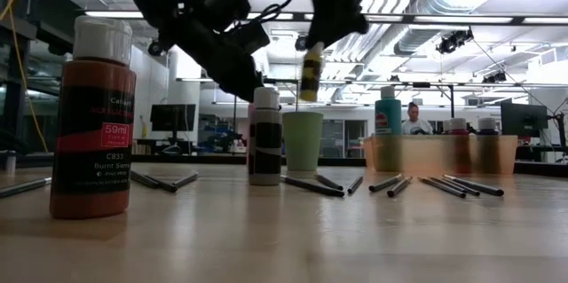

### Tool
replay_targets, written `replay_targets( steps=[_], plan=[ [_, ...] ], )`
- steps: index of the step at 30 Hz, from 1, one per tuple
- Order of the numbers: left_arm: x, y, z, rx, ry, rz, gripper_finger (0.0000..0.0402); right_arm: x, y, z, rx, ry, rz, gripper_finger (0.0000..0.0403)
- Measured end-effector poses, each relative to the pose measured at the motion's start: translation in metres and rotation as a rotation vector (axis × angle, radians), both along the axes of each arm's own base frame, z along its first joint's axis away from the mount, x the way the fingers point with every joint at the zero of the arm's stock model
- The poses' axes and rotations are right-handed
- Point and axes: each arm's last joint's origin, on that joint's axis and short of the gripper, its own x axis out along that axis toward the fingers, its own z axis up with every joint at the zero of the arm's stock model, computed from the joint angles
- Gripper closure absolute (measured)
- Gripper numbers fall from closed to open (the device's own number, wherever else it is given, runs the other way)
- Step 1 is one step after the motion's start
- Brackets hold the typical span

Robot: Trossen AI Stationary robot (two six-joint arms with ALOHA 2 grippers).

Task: Pick & Place Paint Supplies
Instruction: Put the small yellow paint bottle into the orange bin

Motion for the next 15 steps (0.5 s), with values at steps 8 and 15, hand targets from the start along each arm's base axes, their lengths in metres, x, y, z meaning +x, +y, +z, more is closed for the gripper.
replay_targets(
  steps=[8, 15],
  plan=[
    [-0.006, -0.001, 0.010, 0.024, -0.002, 0.027, 0.0181, -0.046, -0.029, 0.030, -0.105, -0.016, -0.355, 0.0289],
    [-0.007, -0.001, 0.008, 0.014, 0.020, 0.029, 0.0181, -0.078, -0.059, 0.038, -0.139, -0.024, -0.649, 0.0289]
  ],
)
